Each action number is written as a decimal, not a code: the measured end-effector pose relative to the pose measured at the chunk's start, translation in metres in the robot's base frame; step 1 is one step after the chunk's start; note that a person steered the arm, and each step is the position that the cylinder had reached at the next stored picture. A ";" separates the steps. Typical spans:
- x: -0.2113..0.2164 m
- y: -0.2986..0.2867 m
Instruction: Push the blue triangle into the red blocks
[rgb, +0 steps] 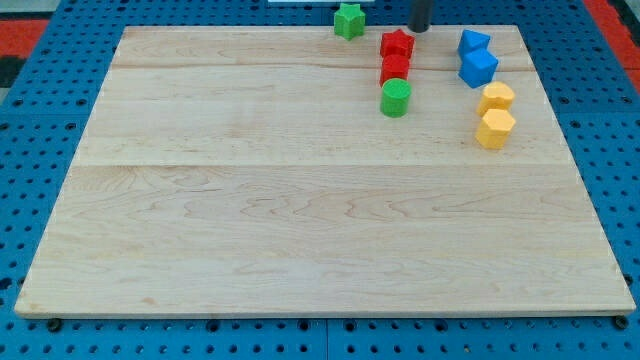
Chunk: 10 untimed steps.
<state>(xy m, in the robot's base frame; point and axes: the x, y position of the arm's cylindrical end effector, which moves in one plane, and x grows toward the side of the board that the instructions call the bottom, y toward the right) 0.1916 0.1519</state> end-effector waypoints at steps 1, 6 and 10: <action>0.014 0.038; 0.062 0.076; 0.016 0.043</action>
<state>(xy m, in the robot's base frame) 0.2073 0.1953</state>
